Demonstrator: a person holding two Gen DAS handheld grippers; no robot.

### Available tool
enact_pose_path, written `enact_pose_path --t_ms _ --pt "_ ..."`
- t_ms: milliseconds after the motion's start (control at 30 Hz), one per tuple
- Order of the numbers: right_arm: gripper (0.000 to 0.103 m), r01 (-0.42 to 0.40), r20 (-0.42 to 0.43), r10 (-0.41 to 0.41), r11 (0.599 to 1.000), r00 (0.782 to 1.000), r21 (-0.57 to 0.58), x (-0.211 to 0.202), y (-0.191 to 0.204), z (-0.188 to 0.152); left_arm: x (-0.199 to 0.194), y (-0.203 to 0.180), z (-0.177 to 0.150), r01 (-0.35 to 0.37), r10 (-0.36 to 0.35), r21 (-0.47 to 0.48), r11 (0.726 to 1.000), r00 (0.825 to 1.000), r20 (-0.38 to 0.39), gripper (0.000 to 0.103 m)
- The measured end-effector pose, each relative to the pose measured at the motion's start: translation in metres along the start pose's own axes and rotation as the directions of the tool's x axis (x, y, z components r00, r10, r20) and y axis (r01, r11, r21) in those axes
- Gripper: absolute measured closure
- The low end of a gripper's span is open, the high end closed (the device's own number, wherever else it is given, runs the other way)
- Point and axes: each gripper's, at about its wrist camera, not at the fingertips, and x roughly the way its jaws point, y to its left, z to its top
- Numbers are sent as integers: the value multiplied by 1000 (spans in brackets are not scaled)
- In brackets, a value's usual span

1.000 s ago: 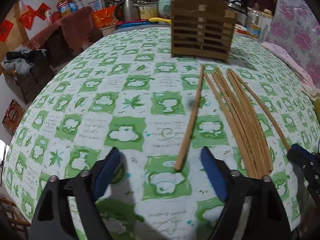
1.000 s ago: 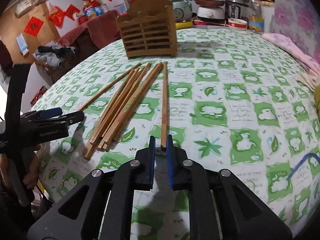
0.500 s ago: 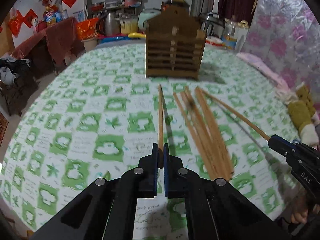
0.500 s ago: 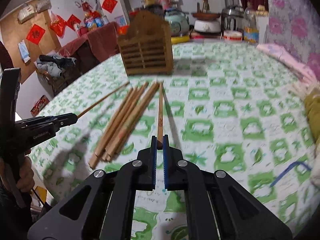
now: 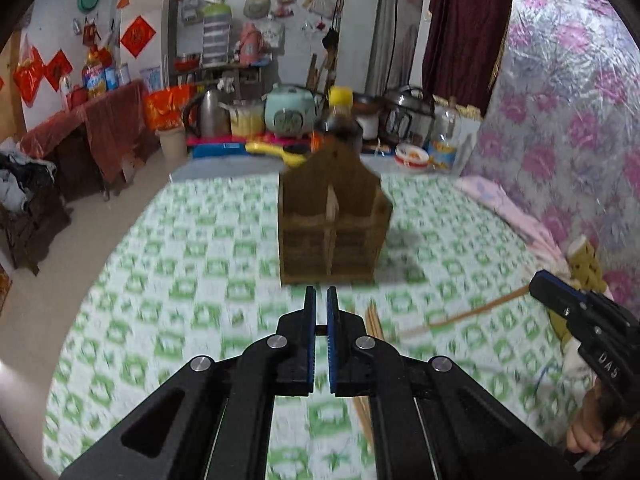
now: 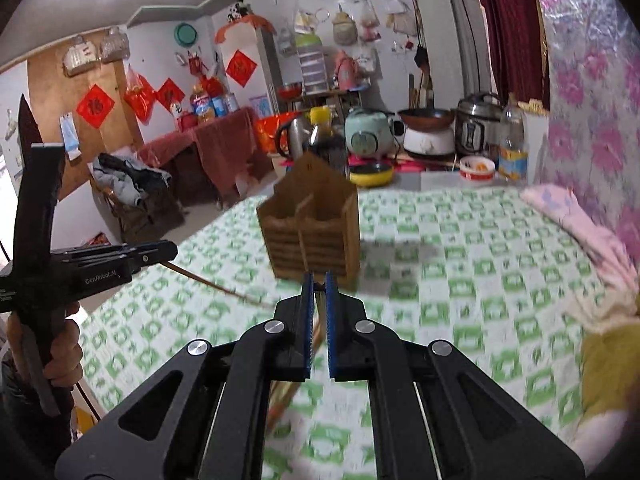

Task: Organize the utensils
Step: 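Lift the chopstick with the right tool and carry it into the wooden holder, then open the right tool to release the chopstick and withdraw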

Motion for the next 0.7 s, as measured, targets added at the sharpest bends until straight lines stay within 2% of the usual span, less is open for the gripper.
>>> enact_pose_path --t_ms 267,400,533,633,700 --pt "97 6 56 -5 1000 998 -22 29 -1 57 2 -13 78 -18 16 41 999 998 59 98" --pt "97 -4 112 5 1000 994 -11 39 0 86 -2 -19 120 -32 27 41 999 992 125 98" --pt "97 -22 225 19 1000 974 8 39 0 122 -15 -13 156 -24 24 -3 1000 969 246 98" --pt "97 -23 282 17 1000 959 20 49 -1 133 -17 -5 176 -25 41 -51 998 940 339 98" --pt "97 -3 300 -2 1000 954 17 64 -1 130 -4 -1 179 -12 36 -67 998 929 369 98"
